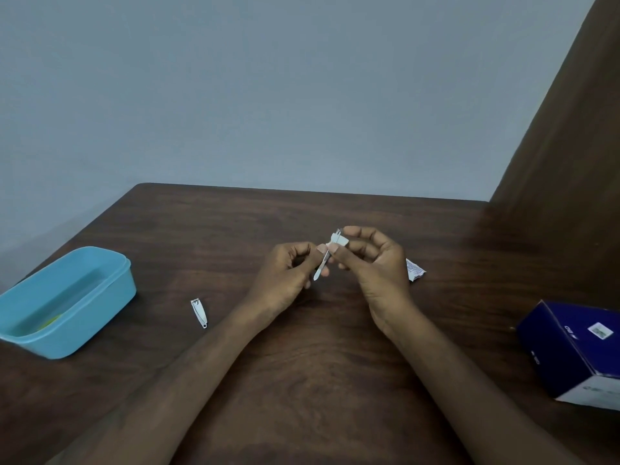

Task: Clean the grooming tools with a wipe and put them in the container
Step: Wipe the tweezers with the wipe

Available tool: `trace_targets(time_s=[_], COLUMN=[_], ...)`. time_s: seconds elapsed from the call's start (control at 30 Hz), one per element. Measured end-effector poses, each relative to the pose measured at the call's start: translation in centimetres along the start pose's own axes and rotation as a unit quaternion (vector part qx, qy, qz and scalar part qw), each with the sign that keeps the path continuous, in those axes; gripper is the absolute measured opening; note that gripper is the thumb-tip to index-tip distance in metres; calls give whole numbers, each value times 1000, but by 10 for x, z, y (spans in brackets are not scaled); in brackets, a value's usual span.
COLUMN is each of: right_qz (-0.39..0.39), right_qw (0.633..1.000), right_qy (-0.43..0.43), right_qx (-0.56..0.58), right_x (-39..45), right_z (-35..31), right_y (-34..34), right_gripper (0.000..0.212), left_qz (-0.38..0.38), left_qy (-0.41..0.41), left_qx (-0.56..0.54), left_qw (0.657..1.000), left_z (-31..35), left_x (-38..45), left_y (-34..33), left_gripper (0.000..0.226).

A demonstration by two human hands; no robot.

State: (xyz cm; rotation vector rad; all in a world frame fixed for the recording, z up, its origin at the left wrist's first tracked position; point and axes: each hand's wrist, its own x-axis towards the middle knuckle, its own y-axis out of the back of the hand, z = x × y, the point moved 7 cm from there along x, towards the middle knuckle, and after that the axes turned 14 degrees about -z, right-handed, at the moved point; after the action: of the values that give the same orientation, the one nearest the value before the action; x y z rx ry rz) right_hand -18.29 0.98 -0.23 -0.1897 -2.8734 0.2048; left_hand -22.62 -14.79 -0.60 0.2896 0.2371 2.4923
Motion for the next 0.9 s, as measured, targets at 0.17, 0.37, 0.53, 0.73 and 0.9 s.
trace_targets(time_s=[0.17, 0.37, 0.53, 0.73, 0.9], right_qz=[55, 55, -10, 57, -7], right_qw=[997, 995, 990, 998, 998], right_qy=[-12, -49, -87, -25, -65], right_qx=[46, 70, 112, 4, 14], right_x=[3, 3, -1, 4, 4], right_z=[4, 15, 22, 11, 18], right_y=[18, 14, -4, 17, 10], right_gripper=[21, 9, 8, 15, 15], left_qz=[-11, 12, 21, 2, 9], left_qy=[-26, -33, -42, -44, -52], left_qx=[35, 69, 68, 71, 60], left_qw=[999, 997, 997, 996, 997], left_z=[-1, -4, -2, 1, 1], left_x=[-1, 2, 0, -1, -2], left_y=[-3, 2, 4, 1, 5], left_gripper=[25, 16, 18, 20, 23])
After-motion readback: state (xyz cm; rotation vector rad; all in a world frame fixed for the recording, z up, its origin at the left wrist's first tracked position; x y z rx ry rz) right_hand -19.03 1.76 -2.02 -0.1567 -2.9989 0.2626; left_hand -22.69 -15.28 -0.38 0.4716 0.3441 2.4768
